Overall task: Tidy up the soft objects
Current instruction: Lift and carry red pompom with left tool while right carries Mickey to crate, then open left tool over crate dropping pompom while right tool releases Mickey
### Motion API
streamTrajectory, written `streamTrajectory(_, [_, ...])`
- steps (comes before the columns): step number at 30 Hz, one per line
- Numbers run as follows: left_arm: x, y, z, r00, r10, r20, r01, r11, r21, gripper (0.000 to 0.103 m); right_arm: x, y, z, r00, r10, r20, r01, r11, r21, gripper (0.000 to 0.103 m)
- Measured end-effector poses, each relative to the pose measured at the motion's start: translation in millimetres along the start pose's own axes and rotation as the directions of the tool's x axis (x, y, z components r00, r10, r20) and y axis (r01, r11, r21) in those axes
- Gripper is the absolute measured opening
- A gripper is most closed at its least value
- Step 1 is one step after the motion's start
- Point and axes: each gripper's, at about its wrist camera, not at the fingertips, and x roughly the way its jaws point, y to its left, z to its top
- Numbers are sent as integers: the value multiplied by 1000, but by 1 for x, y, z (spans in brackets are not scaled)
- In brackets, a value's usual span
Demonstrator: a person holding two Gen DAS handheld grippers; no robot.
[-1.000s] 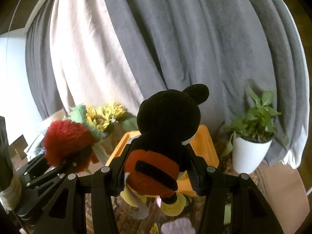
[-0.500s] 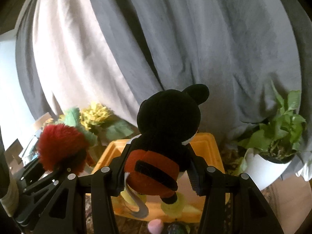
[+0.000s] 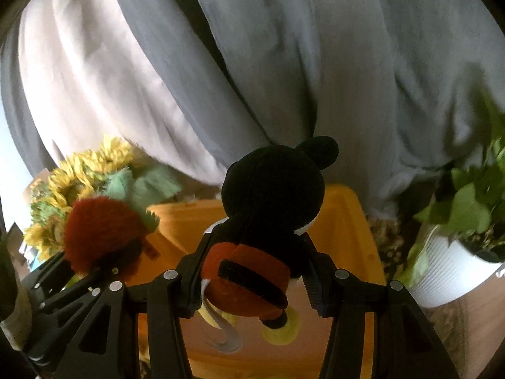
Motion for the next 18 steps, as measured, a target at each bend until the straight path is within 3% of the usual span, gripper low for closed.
streamTrajectory(12, [40, -3, -17, 991, -9, -130, 13, 1000, 27, 38, 43, -6, -18, 983, 1, -186, -4, 1000, -17, 53])
streamTrajectory(18, [51, -6, -12, 988, -7, -155, 16, 998, 60, 43, 52, -9, -21, 972, -5, -234, 1, 1000, -16, 56])
